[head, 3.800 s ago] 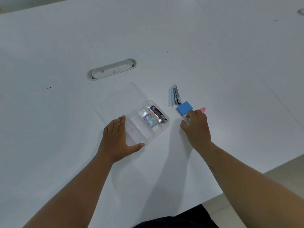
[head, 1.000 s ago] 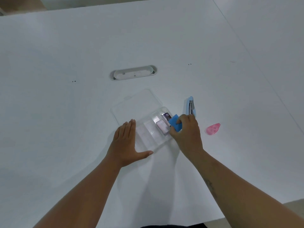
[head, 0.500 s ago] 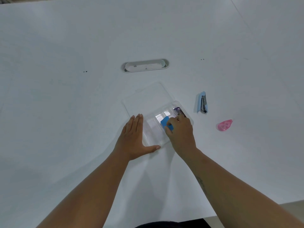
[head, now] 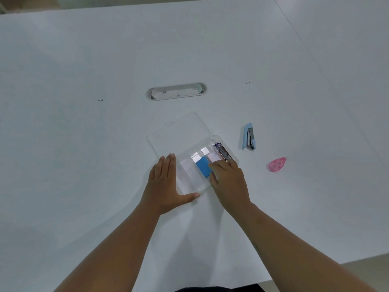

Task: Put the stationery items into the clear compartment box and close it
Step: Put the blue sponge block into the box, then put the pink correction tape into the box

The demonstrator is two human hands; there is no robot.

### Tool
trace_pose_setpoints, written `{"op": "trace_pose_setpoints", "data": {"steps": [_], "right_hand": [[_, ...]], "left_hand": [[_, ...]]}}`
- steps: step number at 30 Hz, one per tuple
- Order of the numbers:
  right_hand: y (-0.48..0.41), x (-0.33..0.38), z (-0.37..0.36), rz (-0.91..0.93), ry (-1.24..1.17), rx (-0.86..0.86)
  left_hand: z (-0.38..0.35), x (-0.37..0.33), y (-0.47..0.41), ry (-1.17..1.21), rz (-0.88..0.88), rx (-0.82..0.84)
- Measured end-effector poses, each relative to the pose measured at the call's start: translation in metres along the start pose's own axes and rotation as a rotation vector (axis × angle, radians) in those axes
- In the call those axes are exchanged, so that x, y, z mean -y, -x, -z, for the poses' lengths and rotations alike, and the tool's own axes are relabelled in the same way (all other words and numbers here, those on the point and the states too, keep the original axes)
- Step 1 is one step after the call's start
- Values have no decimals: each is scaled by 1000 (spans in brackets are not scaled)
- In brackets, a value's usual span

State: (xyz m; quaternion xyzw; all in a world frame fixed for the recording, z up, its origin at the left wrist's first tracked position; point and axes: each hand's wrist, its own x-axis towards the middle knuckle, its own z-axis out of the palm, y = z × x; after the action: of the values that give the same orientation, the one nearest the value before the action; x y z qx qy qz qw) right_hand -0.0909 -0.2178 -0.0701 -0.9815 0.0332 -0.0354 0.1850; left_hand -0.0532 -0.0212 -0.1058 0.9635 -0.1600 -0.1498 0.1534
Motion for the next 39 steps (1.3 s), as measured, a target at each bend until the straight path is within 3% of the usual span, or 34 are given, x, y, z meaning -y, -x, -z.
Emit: {"op": "trace_pose_setpoints", "data": {"steps": [10,19,24,31,34,36,39], "right_hand": [[-7,-38,16,-22,-11,-69],[-3,-117,32,-421,33,-130],[-8,-130,28,-522,-48,-78],[-9,-135,20,-482,-10,-73],[-7,-130,22,-196,147,-77],[-4,-124,22,-117,123,-118],[-3,-116,19,-266,-30,-25]], "left_hand": [[-1,-13,-6,-24,7,1],[-3,-21,-12,-40,16,-20],[-3,-21,-12,-22,19,-28],[-4,-23,-12,-13,30,-11],[-4,-23,-12,-9,32,-13],[-4,-24,-11,-5,30,-12],[-3,-24,-12,2,30,-8]]}}
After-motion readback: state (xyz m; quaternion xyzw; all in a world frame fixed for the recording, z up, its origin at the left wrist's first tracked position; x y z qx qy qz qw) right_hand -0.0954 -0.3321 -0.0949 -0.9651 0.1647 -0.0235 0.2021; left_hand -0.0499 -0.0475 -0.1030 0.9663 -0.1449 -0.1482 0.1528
